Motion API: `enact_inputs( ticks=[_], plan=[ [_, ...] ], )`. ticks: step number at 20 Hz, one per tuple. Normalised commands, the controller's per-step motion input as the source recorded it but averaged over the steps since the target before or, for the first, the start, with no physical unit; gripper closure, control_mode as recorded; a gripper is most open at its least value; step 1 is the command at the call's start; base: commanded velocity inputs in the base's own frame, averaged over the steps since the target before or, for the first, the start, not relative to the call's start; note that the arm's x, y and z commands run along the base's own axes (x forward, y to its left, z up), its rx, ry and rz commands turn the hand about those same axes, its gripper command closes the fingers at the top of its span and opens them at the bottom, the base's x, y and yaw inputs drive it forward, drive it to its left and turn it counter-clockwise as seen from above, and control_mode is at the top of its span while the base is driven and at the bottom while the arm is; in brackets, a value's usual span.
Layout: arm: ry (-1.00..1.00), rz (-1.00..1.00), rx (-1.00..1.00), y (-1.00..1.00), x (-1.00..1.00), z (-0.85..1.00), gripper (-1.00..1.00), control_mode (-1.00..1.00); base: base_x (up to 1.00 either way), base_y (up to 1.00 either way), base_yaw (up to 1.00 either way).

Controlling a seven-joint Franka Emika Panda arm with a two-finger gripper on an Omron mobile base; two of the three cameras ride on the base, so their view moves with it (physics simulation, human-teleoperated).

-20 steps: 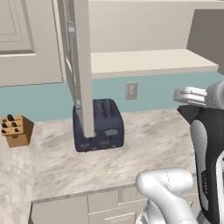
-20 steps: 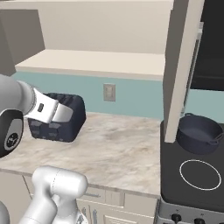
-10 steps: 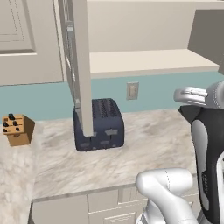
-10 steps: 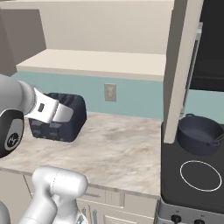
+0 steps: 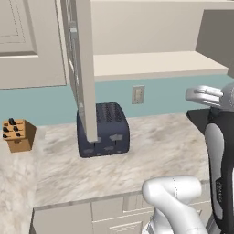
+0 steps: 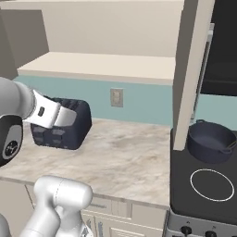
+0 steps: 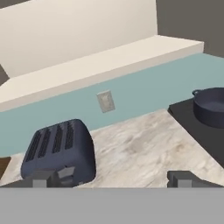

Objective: Open the cabinet and move the ladle to the pot. Then close the cabinet.

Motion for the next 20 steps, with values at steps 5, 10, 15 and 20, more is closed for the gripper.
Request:
enact_inputs(
  ticks=[5,10,15,20],
  plan=[
    [0.00,-0.04,0.00,-0.34,-0.21,0.41,-1.00,-1.00,0.00,0.00,0.00],
    [0.00,-0.16,0.10,-0.39,-0.59,0.17,-1.00,-1.00,0.00,0.00,0.00],
    [-0.08,-0.23,0.17,-0.05,-0.81,0.00,-1.00,-1.00,0.00,0.00,0.00],
    [-0.04,-0.16,0.15,-0.05,-0.31,0.00,-1.00,-1.00,0.00,0.00,0.00]
  ],
)
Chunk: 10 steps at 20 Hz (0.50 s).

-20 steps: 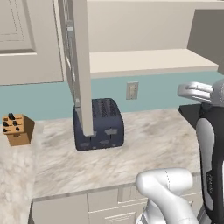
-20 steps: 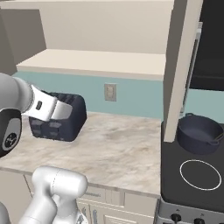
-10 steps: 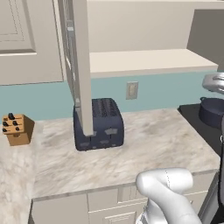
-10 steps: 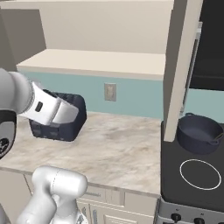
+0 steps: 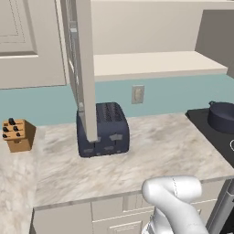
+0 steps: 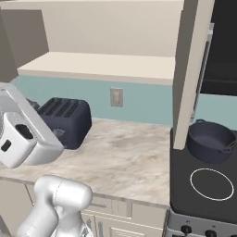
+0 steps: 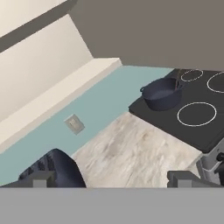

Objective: Open the cabinet and move the ladle to the pot. Then close the cabinet.

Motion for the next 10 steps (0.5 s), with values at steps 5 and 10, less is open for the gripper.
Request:
enact_inputs(
  ticks=[5,10],
  plan=[
    [-0.01,-0.07,0.06,-0.24,0.00,0.06,-1.00,-1.00,0.00,0.00,0.00],
    [-0.02,-0.02,0.07,-0.36,-0.04,0.13,-1.00,-1.00,0.00,0.00,0.00]
  ],
)
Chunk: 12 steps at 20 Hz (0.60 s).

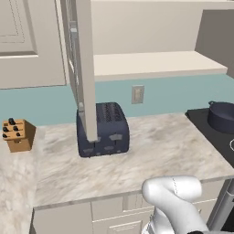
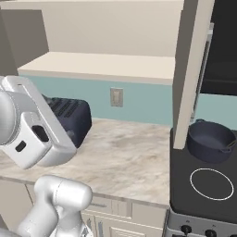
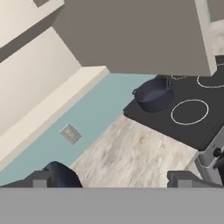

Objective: Open the cabinet and move the ladle to the pot. Then close the cabinet.

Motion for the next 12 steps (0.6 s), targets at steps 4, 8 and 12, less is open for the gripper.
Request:
enact_inputs(
  ticks=[4,8,12],
  plan=[
    [-0.05,-0.01,0.08,-0.30,-0.03,0.08,-1.00,-1.00,0.00,0.00,0.00],
    [-0.12,0.00,0.05,-0.52,-0.01,0.21,-1.00,-1.00,0.00,0.00,0.00],
    [-0.18,0.00,0.07,-0.43,-0.09,0.13,-1.00,-1.00,0.00,0.00,0.00]
  ],
)
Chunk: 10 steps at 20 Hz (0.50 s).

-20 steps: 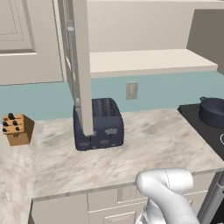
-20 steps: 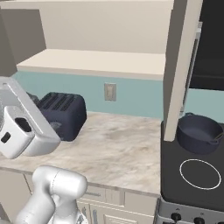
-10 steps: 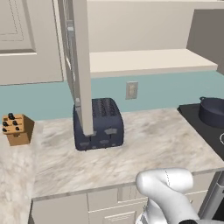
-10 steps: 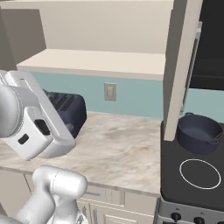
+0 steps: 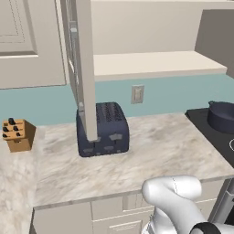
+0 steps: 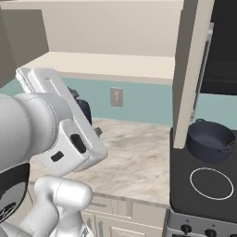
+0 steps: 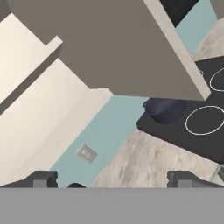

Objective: Open the cabinet and move the ladle to the pot. Then close the cabinet.

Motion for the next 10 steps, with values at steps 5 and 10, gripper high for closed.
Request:
enact_inputs(
  ticks=[5,10],
  plan=[
    [-0.20,-0.02,0.05,-0.22,-0.28,0.07,-1.00,-1.00,0.00,0.00,0.00],
    [-0.16,-0.01,0.11,-0.33,-0.24,0.14,-1.00,-1.00,0.00,0.00,0.00]
  ],
)
